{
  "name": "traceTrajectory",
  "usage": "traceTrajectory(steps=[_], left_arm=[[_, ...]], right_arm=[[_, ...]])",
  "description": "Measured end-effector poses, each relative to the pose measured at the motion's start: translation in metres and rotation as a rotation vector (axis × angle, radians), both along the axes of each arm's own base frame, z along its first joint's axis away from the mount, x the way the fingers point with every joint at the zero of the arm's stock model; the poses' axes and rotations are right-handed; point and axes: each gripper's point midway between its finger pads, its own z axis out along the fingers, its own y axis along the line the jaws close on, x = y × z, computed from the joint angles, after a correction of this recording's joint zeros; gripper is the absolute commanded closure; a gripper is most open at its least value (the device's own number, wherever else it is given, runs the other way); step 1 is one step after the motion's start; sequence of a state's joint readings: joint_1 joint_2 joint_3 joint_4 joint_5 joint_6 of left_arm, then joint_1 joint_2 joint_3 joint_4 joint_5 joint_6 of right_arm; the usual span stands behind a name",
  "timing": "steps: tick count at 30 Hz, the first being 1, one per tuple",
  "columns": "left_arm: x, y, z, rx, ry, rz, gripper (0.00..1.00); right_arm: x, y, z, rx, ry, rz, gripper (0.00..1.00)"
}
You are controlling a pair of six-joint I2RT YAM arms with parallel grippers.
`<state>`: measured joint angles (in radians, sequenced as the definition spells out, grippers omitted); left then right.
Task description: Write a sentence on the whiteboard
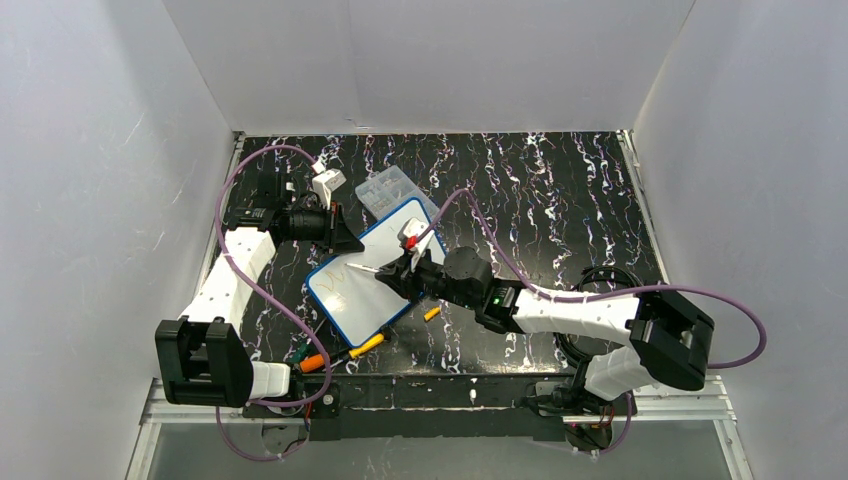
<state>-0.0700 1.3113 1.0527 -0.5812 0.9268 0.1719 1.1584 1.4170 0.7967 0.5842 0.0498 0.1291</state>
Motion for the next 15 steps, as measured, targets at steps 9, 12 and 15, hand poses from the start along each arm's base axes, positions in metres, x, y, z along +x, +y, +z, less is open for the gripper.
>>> traceTrajectory(steps=[9,12,15], left_arm=[[0.001,0.001,-0.001,0.006,-0.003,0.003,1.0],[0.001,0.001,-0.001,0.006,-0.003,0.003,1.0],[0.001,0.001,-0.001,0.007,-0.006,0.003,1.0]], right_arm=[[0.001,0.003,-0.012,-0.025,0.009,0.001,0.99],[0.001,0.003,-0.012,-0.025,0.009,0.0,0.99],[0.002,0.004,-0.011,-0.025,0.009,-0.001,0.99]])
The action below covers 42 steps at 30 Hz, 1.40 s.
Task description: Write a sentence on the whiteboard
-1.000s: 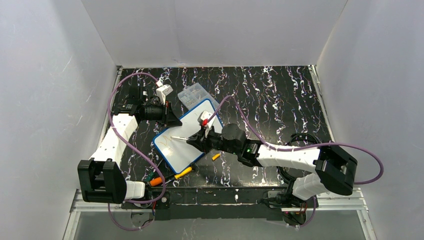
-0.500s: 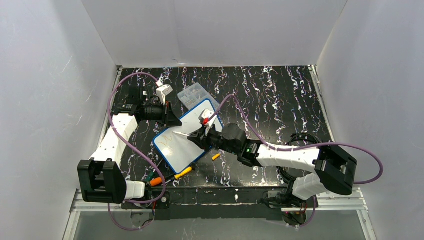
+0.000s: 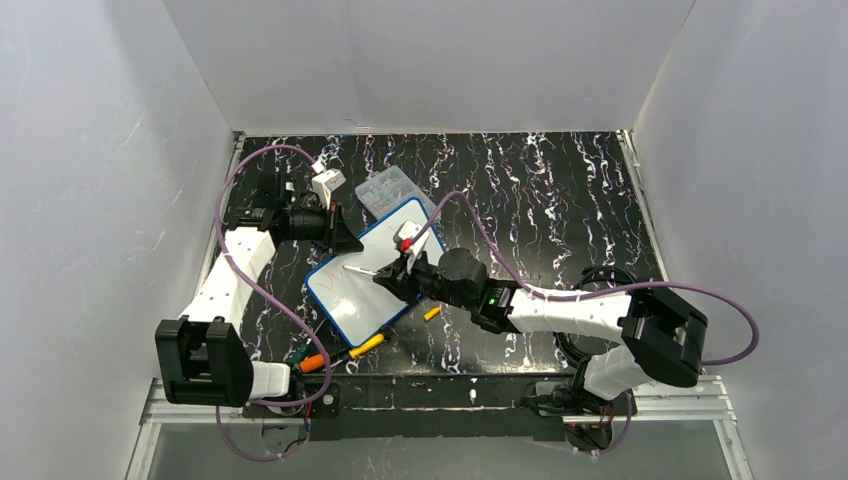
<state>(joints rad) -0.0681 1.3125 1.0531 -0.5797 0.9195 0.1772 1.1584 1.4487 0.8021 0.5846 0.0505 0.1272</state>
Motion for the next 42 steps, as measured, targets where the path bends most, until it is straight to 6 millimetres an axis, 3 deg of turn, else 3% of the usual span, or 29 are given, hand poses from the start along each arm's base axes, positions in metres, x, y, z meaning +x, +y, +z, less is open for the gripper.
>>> traceTrajectory(steps=[15,30,42], left_arm=[[0.0,0.001,-0.001,0.004,-0.004,-0.001,1.0],[0.0,0.0,-0.001,0.003,-0.003,-0.001,1.0],[0.0,0.0,0.0,0.003,-0.003,-0.002,1.0]], right_arm=[[-0.001,0.003,-0.002,-0.008,0.005,0.009,0.99],[-0.007,-0.006,-0.02,-0.064,0.035,0.021,0.99],[0.0,-0.011,-0.014,-0.058,0.025,-0.031,0.99]])
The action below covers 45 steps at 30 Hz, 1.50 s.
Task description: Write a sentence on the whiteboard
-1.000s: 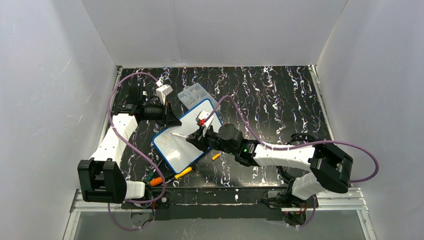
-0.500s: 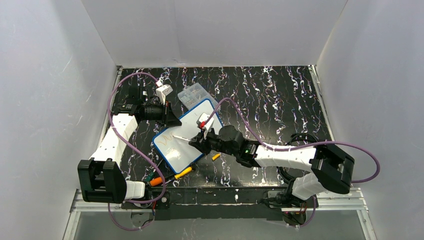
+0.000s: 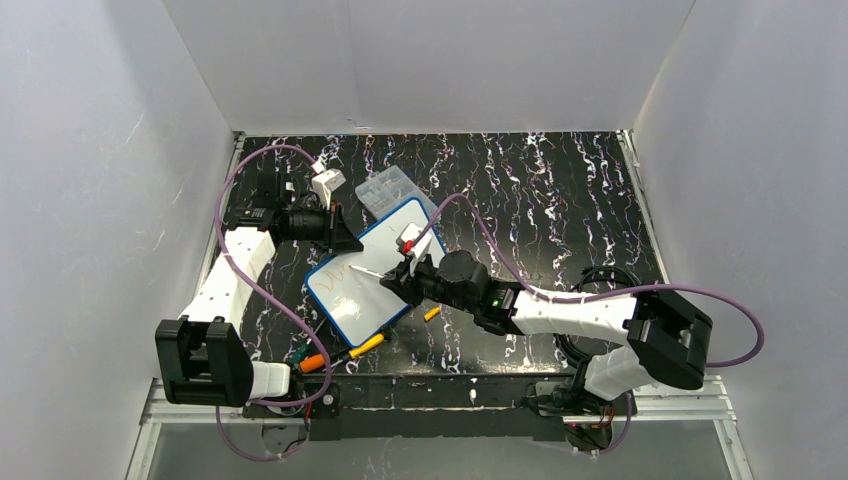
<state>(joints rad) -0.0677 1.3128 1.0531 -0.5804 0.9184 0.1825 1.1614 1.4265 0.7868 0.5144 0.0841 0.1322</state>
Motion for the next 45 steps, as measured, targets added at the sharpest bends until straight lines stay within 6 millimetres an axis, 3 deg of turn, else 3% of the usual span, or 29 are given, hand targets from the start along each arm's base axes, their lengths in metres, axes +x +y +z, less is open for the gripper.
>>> traceTrajectory(steps=[36,45], left_arm=[[0.0,0.0,0.0,0.0,0.0,0.0,1.0],[0.0,0.0,0.0,-0.001,0.0,-0.001,1.0]], right_arm=[[0.003,0.006,0.004,0.032,0.002,-0.009,0.99],[-0.001,0.0,-0.01,0.004,0.027,-0.018,0.99]])
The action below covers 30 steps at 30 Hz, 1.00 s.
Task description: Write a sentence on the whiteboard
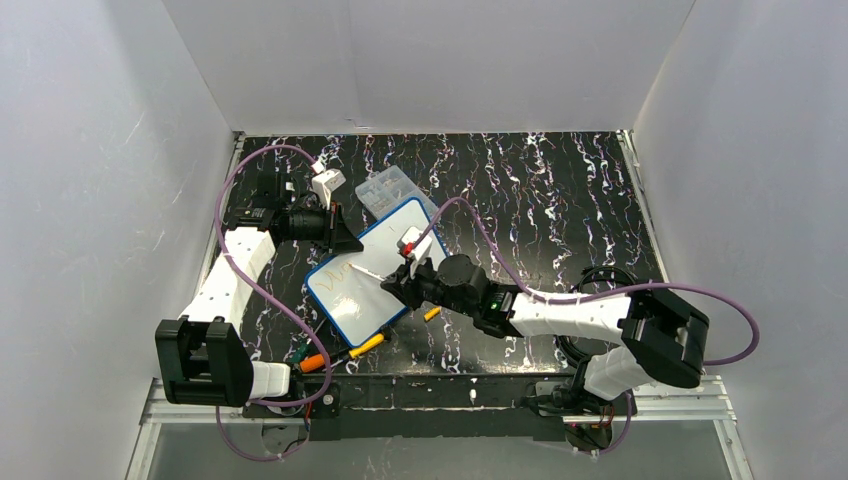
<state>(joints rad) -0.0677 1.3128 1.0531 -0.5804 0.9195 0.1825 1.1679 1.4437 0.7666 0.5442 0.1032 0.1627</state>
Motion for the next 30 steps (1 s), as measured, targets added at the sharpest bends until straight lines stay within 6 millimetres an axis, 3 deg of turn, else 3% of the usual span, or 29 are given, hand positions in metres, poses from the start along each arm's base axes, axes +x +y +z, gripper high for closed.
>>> traceTrajectory(steps=[24,30], left_arm=[[0.0,0.0,0.0,-0.001,0.0,-0.001,1.0],[-0.001,-0.001,0.001,-0.005,0.002,-0.003,1.0]], right_arm=[[0.0,-0.009,-0.006,-0.032,0.012,-0.042,0.99],[-0.001,-0.01,0.014,0.018,-0.007,-0.04,0.99]])
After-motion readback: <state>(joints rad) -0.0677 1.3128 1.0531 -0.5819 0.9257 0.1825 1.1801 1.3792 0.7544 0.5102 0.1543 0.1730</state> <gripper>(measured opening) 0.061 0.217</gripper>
